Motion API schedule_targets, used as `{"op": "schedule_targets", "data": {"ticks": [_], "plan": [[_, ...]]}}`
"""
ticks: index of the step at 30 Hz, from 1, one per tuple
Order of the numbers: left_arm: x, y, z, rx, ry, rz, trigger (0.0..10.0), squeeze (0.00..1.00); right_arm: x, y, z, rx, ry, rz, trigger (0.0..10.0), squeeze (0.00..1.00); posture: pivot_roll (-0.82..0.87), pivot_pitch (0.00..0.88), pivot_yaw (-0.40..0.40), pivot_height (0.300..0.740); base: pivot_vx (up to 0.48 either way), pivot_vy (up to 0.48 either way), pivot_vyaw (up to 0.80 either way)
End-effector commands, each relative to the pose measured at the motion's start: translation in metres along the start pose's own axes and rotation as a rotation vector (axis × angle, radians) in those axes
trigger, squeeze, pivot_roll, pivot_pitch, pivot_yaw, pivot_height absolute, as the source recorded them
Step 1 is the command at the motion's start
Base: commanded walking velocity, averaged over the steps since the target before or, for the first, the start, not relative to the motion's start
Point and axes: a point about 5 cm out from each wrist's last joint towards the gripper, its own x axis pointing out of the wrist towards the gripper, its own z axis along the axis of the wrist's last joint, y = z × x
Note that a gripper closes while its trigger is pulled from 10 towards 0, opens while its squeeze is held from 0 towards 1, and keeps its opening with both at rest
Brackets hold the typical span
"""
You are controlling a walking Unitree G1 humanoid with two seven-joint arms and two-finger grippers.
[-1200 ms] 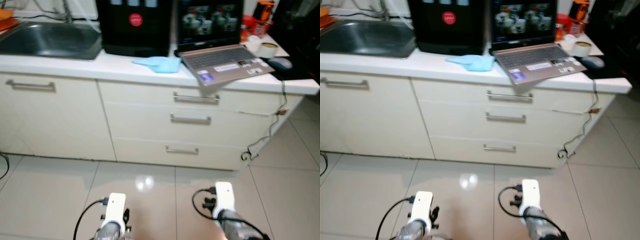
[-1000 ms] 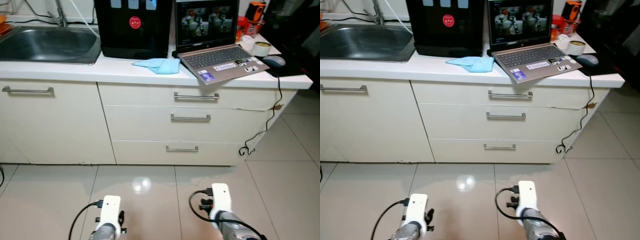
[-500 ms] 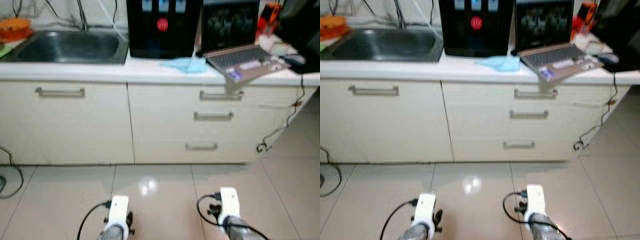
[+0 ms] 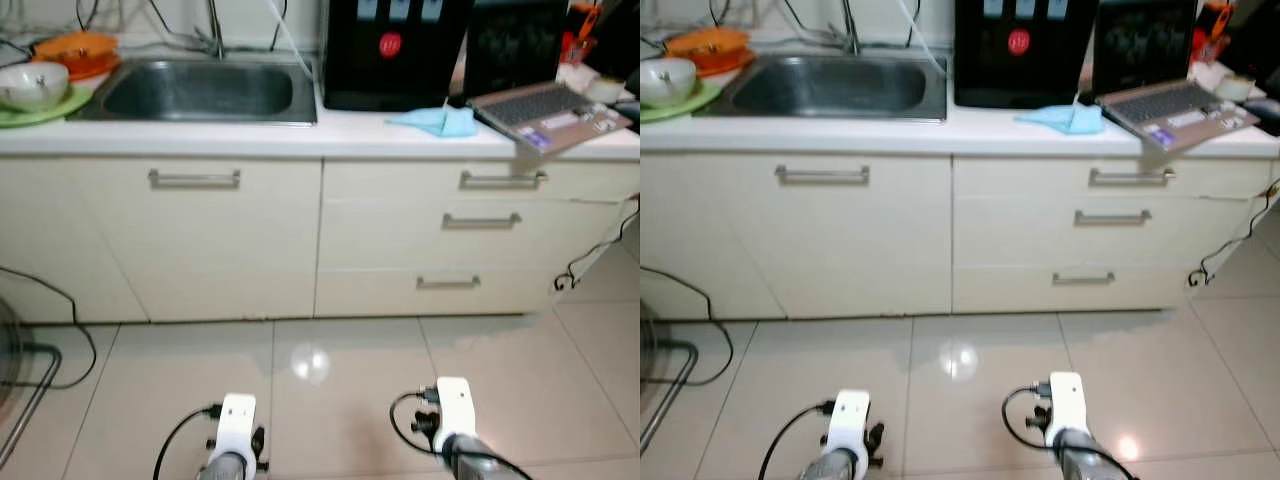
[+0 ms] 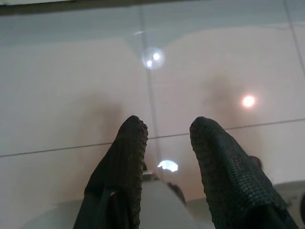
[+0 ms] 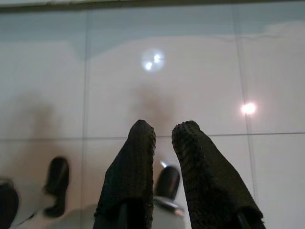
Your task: Kitchen organization
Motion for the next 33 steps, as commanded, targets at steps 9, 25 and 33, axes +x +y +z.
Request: {"op": "schedule_targets", "data": {"ticks": [9,25,33], "plan": [[-0.0004,0.0042,-0.0018,-0.001,0.010,0.015,10.0,0.00,0.0022,0.0056,0.0073,-0.017,-0.019,0.020,10.0,0.00,0.15,0.038,-0.041,0.740,0.000,0.480,0.00],[-0.0006,0.0054,-0.0014,0.004,0.003,0.020,10.0,0.00,0.0016,0.0062,0.0040,-0.009,-0.012,0.019,10.0,0.00,0.15,0.061,-0.039,0.740,0.000,0.078,0.00],[-0.0004,0.0063,-0.0011,0.008,0.004,0.030,10.0,0.00,0.0018,0.0073,0.0042,-0.011,-0.014,0.022,10.0,0.00,0.15,0.066,-0.038,0.740,0.321,0.000,0.00]]}}
